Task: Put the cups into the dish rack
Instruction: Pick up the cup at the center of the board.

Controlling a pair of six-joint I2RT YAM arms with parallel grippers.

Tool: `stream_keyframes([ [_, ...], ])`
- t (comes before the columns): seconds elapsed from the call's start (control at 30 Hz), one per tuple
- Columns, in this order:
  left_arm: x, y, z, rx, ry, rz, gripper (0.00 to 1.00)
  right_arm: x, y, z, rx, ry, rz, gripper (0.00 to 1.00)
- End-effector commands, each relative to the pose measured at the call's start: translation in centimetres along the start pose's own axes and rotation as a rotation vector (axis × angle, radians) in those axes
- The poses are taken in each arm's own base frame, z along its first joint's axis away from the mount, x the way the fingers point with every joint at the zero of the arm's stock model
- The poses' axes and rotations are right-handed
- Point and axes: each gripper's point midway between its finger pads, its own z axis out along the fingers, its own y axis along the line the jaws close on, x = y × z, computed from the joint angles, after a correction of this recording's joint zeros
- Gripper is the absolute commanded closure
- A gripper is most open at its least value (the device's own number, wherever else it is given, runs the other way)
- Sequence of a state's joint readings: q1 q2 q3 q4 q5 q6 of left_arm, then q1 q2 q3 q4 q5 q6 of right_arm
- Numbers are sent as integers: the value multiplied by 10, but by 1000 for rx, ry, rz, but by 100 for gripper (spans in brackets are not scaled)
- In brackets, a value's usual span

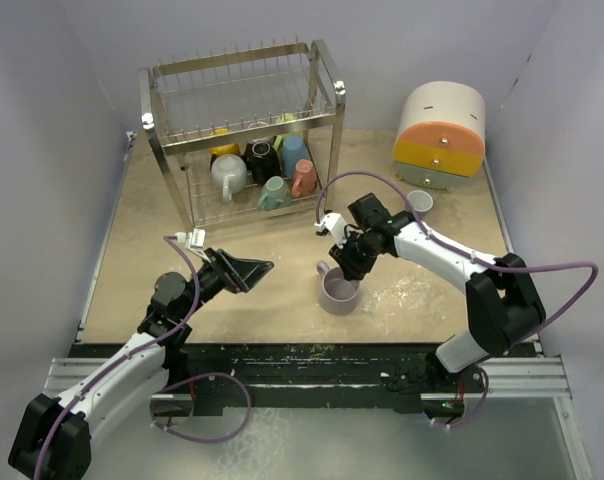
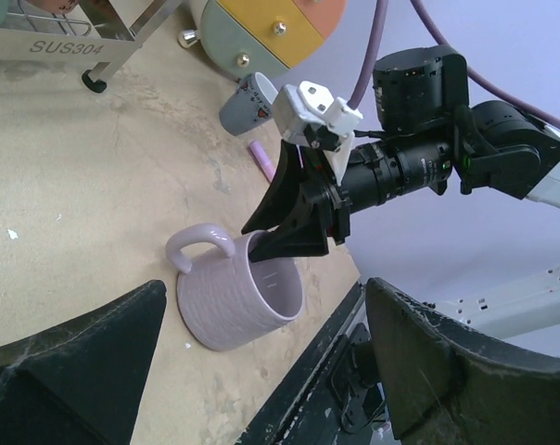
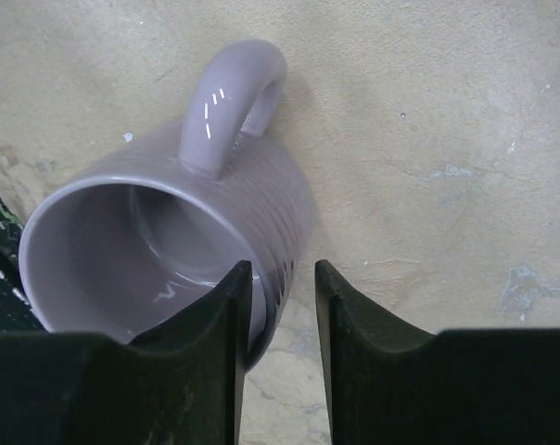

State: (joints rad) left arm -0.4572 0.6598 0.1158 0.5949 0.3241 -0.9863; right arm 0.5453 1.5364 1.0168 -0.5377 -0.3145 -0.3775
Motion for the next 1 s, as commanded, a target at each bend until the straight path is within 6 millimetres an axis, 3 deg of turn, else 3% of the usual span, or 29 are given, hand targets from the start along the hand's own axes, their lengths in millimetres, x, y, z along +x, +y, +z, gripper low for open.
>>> stream_keyframes([
  [0.0, -11, -10, 1, 45, -48, 8, 9, -15, -19, -8, 109, -10, -8, 69],
  [0.2, -10, -11, 1, 51, -47, 5, 9, -18, -32, -15, 180, 1, -44, 100],
  [0.27, -10, -11, 1, 52, -46, 4, 9, -22, -28, -23, 164, -11, -73, 100],
  [0.4, -9, -12, 2, 55, -38, -2, 9, -51, -27, -47, 174, -142, -171, 100],
  [0.7, -11, -35, 7, 156, -4, 13, 9, -107, -28, -127, 303, -394, -550, 100],
  [0.83, -16, -51, 10, 218, 5, 16, 9, -114, -33, -155, 337, -349, -626, 100],
  [0.97, -22, -67, 9, 285, -10, -11, 9, -128, -41, -196, 443, -328, -737, 100],
])
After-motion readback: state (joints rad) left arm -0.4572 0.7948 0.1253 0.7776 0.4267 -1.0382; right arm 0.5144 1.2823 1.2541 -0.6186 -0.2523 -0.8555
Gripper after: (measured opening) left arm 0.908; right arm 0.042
